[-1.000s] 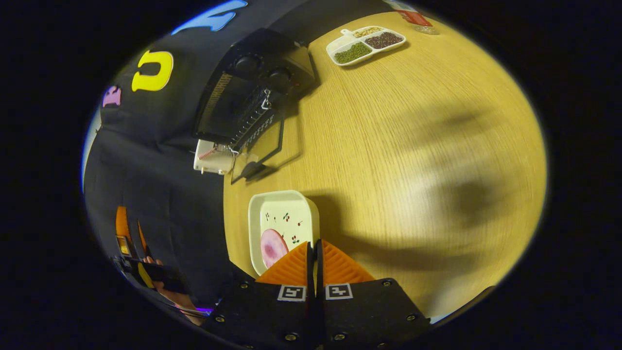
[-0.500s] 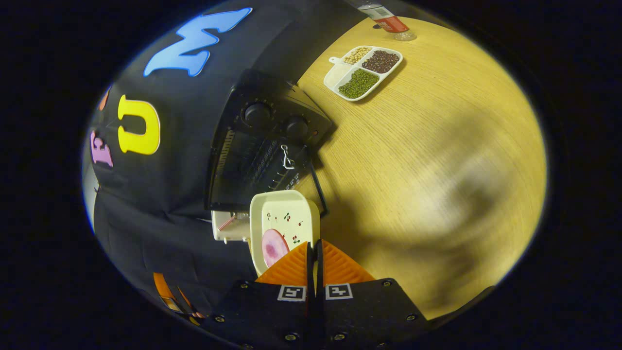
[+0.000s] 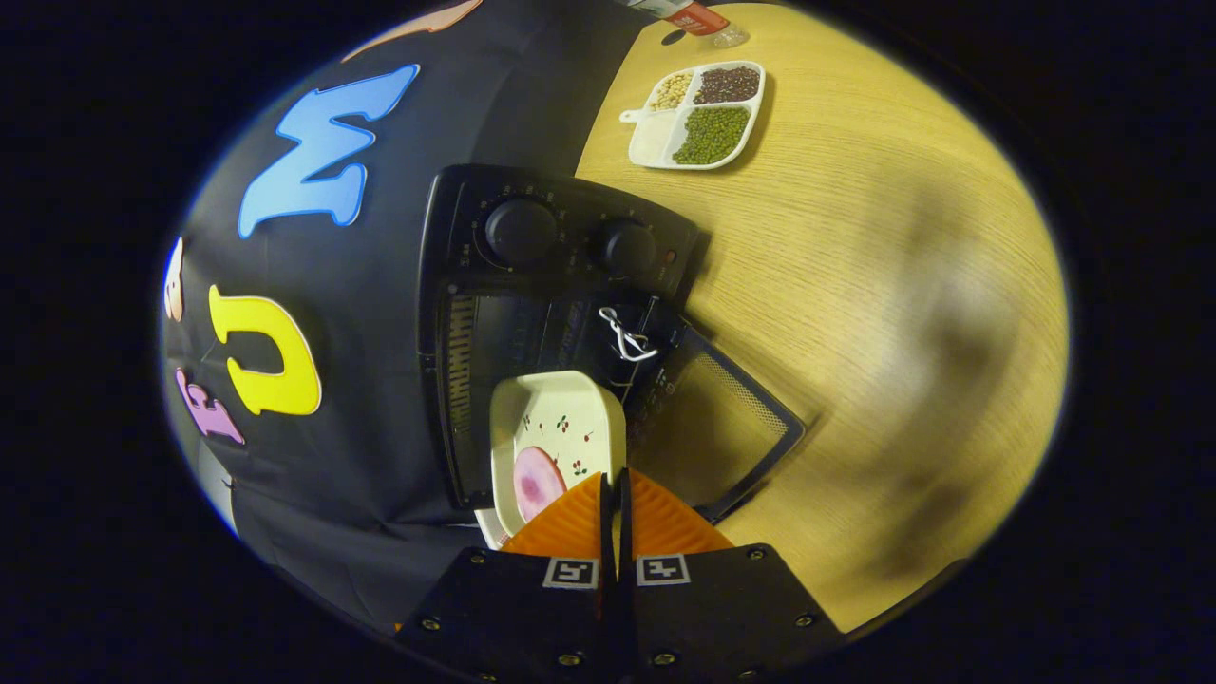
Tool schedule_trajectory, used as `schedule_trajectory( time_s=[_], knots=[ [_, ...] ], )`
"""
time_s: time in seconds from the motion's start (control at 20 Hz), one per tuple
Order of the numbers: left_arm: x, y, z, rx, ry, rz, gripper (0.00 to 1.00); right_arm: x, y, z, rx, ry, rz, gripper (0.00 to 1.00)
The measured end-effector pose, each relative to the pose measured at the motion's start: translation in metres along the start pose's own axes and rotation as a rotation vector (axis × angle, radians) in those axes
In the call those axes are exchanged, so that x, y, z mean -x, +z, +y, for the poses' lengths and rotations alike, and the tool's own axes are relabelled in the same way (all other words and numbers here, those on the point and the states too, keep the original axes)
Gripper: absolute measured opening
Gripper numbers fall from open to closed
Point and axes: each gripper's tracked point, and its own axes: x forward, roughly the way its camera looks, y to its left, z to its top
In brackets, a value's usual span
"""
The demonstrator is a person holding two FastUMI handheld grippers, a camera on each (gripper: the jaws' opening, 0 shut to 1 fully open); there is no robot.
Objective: Open the electric oven with the left hand, put the food in, and close the electric oven.
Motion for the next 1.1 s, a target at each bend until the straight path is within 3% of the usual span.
schedule_trajectory(
  time_s=[0.35, 0.4, 0.55, 0.6, 0.7, 0.8, 0.9, 0.95, 1.0, 1.05, 1.1],
  knots=[
    [-0.001, -0.020, 0.016, 0.010, 0.016, 0.046, 1.00, -0.041, 0.021, 0.019, -0.111, 0.014, -0.124, 0.01],
    [-0.002, -0.022, 0.018, 0.005, 0.019, 0.052, 0.94, -0.047, 0.024, 0.022, -0.125, 0.020, -0.135, 0.01],
    [-0.006, -0.024, 0.015, 0.000, 0.016, 0.064, 0.94, -0.060, 0.029, 0.024, -0.168, 0.006, -0.180, 0.01],
    [-0.006, -0.025, 0.016, -0.001, 0.016, 0.068, 1.00, -0.064, 0.030, 0.027, -0.171, 0.010, -0.189, 0.01],
    [-0.006, -0.025, 0.013, -0.003, 0.011, 0.071, 1.00, -0.068, 0.029, 0.038, -0.203, 0.064, -0.177, 0.05],
    [-0.005, -0.026, 0.008, -0.002, 0.001, 0.078, 0.99, -0.066, 0.020, 0.046, -0.228, 0.101, -0.139, 0.13],
    [-0.005, -0.029, 0.000, 0.006, -0.011, 0.084, 1.00, -0.060, 0.018, 0.051, -0.202, 0.133, -0.130, 0.34],
    [-0.004, -0.029, -0.005, 0.007, -0.019, 0.082, 1.00, -0.054, 0.019, 0.052, -0.186, 0.144, -0.123, 0.60],
    [-0.004, -0.030, -0.010, 0.006, -0.028, 0.082, 1.00, -0.051, 0.016, 0.051, -0.171, 0.140, -0.110, 0.72],
    [-0.002, -0.029, -0.016, 0.002, -0.040, 0.085, 0.99, -0.043, 0.017, 0.050, -0.158, 0.143, -0.100, 0.98],
    [0.000, -0.031, -0.023, 0.000, -0.051, 0.089, 1.00, -0.036, 0.017, 0.050, -0.146, 0.152, -0.091, 0.98]
  ],
)
